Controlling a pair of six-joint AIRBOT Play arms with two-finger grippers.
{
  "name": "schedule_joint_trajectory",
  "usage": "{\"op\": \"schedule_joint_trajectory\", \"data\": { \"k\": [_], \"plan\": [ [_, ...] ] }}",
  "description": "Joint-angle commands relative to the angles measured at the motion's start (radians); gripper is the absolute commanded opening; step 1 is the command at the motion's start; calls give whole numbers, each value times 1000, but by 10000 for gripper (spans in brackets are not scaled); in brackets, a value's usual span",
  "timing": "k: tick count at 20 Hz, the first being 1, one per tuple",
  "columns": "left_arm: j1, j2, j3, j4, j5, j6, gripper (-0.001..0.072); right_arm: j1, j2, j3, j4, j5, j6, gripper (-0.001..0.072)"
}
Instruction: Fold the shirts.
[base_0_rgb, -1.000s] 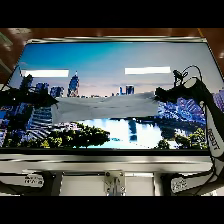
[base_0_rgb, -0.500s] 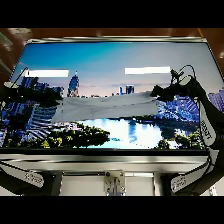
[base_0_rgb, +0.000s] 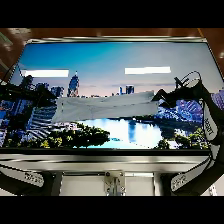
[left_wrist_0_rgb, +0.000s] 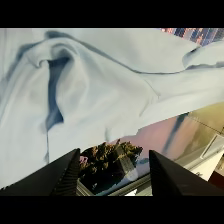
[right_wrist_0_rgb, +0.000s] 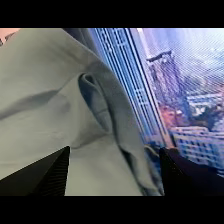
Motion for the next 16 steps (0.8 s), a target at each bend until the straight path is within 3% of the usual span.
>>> {"op": "schedule_joint_trajectory", "data": {
  "k": [1, 3, 4, 5, 6, 9, 10, 12, 13, 16],
  "plan": [
    [-27, 39, 3, -1, -21, -3, 527, 20, -47, 1, 111, -73, -10, 633],
    [-58, 55, 3, -1, -21, 10, 527, 37, -37, 1, 111, -128, -13, 253],
    [-76, 58, 3, -1, -21, 11, 527, 37, -26, 1, 111, -132, -25, 106],
    [-96, 60, 3, -1, -18, 11, 526, 37, -10, 1, 109, -126, -42, 62],
    [-123, 60, 3, -1, -11, 11, 476, 37, 11, 1, 109, -113, -70, 62],
    [-244, 60, 3, -1, 65, 14, 181, 37, 110, 1, 109, -43, -127, 61],
    [-296, 60, 2, -1, 116, 19, 129, 37, 156, 1, 108, -14, -127, 62],
    [-427, 56, 0, -1, 274, 18, 99, 37, 246, 1, 109, 47, -125, 61],
    [-502, 49, 0, -1, 367, 18, 37, 37, 303, 1, 109, 79, -117, 61],
    [-706, 19, 1, -2, 601, -6, 37, 49, 451, 1, 108, 129, -68, 61]
  ]
}}
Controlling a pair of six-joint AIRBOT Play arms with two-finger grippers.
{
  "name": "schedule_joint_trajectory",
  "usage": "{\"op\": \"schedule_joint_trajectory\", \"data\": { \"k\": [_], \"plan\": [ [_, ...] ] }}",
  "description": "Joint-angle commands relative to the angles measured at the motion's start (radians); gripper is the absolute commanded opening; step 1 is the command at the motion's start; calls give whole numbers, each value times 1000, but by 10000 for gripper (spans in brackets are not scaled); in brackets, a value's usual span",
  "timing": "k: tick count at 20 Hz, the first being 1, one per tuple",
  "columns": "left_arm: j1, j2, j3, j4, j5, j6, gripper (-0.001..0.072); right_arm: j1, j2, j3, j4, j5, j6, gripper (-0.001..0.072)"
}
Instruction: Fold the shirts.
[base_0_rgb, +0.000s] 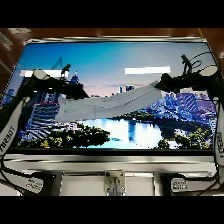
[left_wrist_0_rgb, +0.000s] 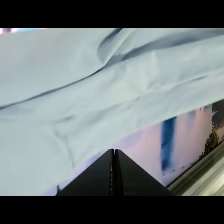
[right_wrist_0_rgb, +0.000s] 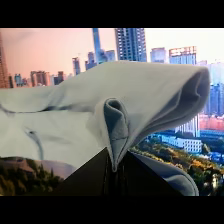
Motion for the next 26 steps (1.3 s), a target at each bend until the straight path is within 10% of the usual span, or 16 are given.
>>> {"op": "schedule_joint_trajectory", "data": {
  "k": [1, 14, 26],
  "plan": [
    [-226, -35, 1, -1, 293, -57, 38, 18, 175, 1, -2, 84, 47, 61],
    [-481, -229, 9, -481, 449, 12, 35, 171, 437, 1, -35, 161, 203, 62],
    [233, 321, 8, 168, 143, -102, 34, 681, 72, 1, -29, -436, 212, 63]
  ]
}}
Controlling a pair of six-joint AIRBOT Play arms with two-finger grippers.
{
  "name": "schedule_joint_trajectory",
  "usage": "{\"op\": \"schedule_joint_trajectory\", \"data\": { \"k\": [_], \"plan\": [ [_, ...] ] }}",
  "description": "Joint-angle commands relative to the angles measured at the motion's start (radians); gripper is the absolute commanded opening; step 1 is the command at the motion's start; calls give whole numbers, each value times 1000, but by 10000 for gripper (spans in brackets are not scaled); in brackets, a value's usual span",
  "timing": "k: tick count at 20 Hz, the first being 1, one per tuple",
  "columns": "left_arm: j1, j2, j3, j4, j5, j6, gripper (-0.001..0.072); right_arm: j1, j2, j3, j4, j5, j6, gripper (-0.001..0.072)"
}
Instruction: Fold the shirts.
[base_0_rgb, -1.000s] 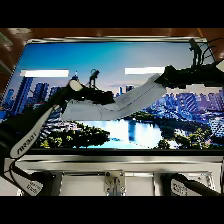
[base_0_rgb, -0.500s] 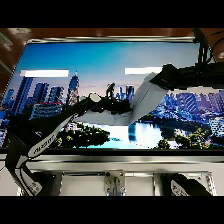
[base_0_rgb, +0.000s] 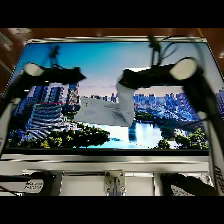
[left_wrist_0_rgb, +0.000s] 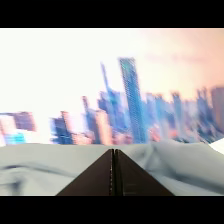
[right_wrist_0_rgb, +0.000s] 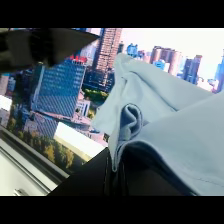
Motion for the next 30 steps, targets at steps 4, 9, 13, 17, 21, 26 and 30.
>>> {"op": "schedule_joint_trajectory", "data": {
  "k": [4, 9, 13, 17, 21, 26, 30],
  "plan": [
    [375, 333, 0, 135, -218, -24, 35, 330, -372, 1, 214, -527, 3, 68],
    [399, 436, 0, 138, -299, -6, 35, 377, -513, 1, 594, -626, -80, 590],
    [377, 430, -18, 139, -301, -6, 35, 257, -439, 1, 471, -333, -133, 589],
    [378, 430, -59, 140, -295, -2, 35, 23, -301, 1, 37, 95, -93, 590],
    [377, 430, -68, 138, -295, -3, 35, -240, -256, -13, -307, 376, -23, 674],
    [377, 430, -68, 134, -300, -7, 35, -339, -340, -167, -19, 272, -102, 674],
    [377, 430, -68, 134, -321, -8, 35, -270, -458, -172, 163, 219, -218, 674]
  ]
}}
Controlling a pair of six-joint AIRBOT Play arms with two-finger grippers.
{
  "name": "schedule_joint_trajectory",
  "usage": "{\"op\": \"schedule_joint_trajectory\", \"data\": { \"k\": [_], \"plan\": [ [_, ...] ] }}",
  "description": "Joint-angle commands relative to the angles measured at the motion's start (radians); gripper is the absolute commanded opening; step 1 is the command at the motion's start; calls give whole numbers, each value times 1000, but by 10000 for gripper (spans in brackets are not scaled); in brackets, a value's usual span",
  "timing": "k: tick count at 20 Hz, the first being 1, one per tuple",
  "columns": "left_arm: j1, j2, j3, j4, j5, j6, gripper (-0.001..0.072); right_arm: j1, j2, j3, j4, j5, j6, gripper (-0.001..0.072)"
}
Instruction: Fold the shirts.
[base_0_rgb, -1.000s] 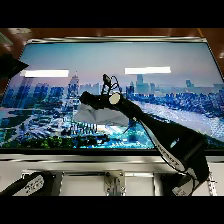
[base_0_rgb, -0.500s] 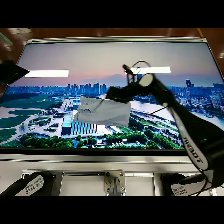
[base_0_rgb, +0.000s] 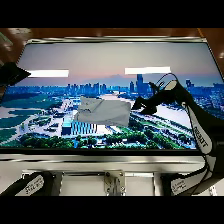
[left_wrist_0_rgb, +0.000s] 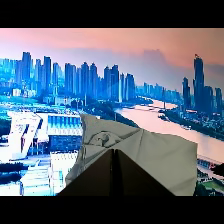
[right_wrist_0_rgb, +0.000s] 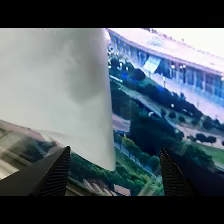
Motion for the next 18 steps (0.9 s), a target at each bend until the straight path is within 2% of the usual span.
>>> {"op": "schedule_joint_trajectory", "data": {
  "k": [1, 4, 5, 6, 7, 9, 10, 12, 14, 18],
  "plan": [
    [0, 1, 0, -2, -11, -2, 35, 37, -84, -19, 174, -47, -107, 674],
    [0, 1, 0, -2, -10, -9, 35, 63, -109, -19, 241, -97, -121, 673],
    [0, 1, 0, -2, -10, -9, 35, 66, -109, -19, 247, -111, -112, 651],
    [0, 1, 0, -2, -10, -9, 35, 68, -109, -19, 256, -119, -107, 577],
    [0, 1, 0, -2, -10, -9, 35, 72, -109, -19, 272, -122, -108, 473],
    [0, 1, 0, -2, -10, -9, 35, 76, -107, -13, 313, -101, -166, 116],
    [0, 1, 0, -1, -10, -9, 35, 69, -101, 2, 343, -74, -209, 62],
    [0, 0, -1, -1, -6, -8, 35, 45, -56, 76, 352, 3, -246, 61],
    [0, 0, -2, -1, -5, 0, 35, -4, 13, 217, 280, 95, -132, 61],
    [0, -1, -2, -1, 9, 0, 35, -122, 130, 628, -88, 286, 114, 60]
  ]
}}
